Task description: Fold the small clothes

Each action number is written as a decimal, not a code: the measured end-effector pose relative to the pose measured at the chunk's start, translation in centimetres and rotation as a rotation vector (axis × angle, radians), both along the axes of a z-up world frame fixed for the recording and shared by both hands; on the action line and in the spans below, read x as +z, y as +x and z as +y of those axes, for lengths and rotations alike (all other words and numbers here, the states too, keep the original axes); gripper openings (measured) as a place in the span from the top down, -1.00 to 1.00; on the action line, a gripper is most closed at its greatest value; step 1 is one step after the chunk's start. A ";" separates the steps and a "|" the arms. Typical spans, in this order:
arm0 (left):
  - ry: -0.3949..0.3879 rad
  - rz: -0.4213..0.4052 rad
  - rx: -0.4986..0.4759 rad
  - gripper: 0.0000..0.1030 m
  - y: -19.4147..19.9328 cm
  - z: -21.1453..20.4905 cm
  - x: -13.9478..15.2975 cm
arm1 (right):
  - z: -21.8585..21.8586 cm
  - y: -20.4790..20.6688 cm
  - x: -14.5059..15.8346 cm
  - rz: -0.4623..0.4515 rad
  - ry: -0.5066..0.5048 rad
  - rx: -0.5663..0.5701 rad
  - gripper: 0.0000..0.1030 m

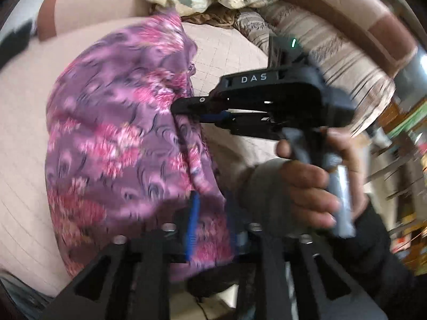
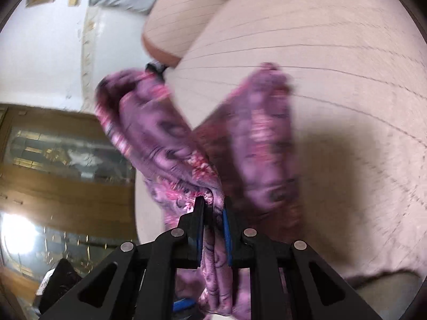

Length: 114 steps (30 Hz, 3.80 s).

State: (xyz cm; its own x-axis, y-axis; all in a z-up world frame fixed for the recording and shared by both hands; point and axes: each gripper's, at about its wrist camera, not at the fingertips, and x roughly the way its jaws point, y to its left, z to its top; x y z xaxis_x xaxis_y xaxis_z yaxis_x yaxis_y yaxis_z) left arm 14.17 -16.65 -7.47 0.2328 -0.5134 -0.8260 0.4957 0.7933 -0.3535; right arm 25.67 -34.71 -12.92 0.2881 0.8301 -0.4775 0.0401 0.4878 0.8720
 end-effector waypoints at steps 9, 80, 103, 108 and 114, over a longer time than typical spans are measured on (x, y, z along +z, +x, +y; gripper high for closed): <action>0.051 -0.034 0.289 -0.30 1.7 9.2 0.3 | -0.7 -2.3 2.5 -0.050 -0.096 -0.079 -0.18; -0.395 0.082 0.590 0.41 23.7 21.6 1.9 | 6.2 12.7 7.8 -0.101 -0.130 -0.003 0.53; -0.254 0.113 0.668 -0.20 4.7 23.9 -5.8 | 8.4 -3.4 2.8 -0.117 -0.306 -0.029 -0.58; -0.195 0.037 0.699 -0.22 6.3 24.4 -4.4 | 10.1 -2.1 5.7 -0.174 -0.257 -0.001 -0.41; -0.151 0.185 0.620 0.82 7.7 23.8 -7.4 | 13.6 -0.4 2.9 -0.071 -0.307 0.124 0.83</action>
